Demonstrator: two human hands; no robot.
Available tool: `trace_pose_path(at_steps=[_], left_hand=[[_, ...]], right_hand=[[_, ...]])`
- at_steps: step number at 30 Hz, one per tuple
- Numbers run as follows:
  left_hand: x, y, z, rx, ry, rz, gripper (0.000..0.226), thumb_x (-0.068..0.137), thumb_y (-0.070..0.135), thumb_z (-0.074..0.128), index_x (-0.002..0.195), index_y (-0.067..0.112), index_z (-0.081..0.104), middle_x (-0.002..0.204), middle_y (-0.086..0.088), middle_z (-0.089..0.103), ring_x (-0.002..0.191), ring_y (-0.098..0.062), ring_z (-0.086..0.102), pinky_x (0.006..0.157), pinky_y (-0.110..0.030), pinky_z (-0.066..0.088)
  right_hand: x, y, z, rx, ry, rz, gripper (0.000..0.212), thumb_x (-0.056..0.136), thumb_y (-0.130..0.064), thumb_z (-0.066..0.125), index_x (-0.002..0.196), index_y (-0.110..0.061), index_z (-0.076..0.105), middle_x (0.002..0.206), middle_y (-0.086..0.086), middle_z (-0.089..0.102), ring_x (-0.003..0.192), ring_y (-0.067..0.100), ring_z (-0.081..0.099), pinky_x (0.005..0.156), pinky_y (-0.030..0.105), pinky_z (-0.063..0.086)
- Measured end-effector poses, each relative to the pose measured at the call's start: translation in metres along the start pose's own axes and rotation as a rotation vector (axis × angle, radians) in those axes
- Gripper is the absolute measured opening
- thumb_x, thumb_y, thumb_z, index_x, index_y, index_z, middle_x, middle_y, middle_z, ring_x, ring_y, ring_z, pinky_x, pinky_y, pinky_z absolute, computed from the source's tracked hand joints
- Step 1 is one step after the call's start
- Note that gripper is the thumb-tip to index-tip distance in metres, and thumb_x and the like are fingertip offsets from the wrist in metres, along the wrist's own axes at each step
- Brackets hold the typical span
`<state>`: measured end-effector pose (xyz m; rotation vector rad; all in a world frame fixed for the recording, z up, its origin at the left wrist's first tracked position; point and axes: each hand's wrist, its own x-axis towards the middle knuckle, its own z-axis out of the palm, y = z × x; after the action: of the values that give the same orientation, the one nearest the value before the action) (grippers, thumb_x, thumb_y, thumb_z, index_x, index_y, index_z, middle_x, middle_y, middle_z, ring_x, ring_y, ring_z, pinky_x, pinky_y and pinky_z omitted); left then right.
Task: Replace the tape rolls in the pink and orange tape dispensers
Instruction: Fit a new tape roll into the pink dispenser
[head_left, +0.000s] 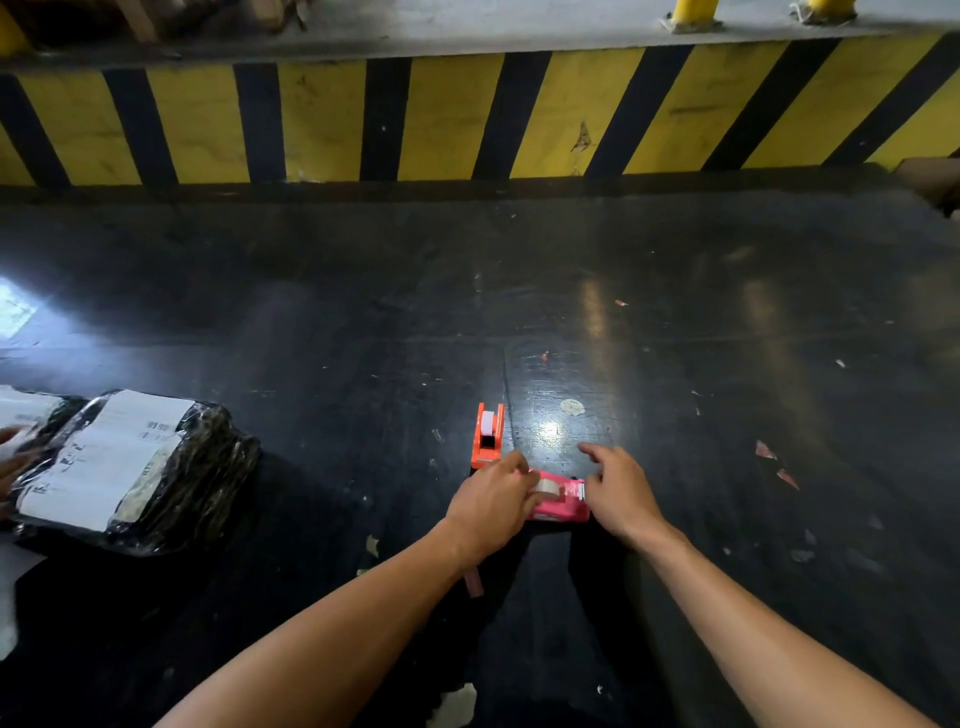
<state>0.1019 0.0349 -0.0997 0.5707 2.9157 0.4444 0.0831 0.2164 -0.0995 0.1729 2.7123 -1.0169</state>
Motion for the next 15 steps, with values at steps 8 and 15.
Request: trace_pose_path(at_steps=[8,15], left_hand=[[-0.015,-0.016,0.010,-0.177,0.147,-0.038,0.046,0.096,0.024,0.045,0.142,0.020,0.049,0.135,-0.002,0.057,0.113,-0.026,0.061,0.089,-0.045,0.055],[-0.041,-0.066,0.035,-0.244,0.190,-0.513,0.064,0.099,0.029,0.050,0.156,0.014,0.024,0.163,-0.009,0.025,0.151,-0.030,0.021,0.121,-0.047,0.025]], right_hand=[[0.004,-0.002,0.009,-0.428,-0.379,-0.190,0.089,0.078,-0.040,0.066,0.151,-0.025,0.018,0.153,0.003,0.034,0.140,0.026,0.031,0.110,0.048,0.031],[0.016,0.008,0.017,-0.360,-0.239,-0.266,0.056,0.071,-0.044,0.066,0.121,-0.021,0.054,0.114,0.005,0.058,0.108,0.027,0.054,0.092,0.039,0.047]])
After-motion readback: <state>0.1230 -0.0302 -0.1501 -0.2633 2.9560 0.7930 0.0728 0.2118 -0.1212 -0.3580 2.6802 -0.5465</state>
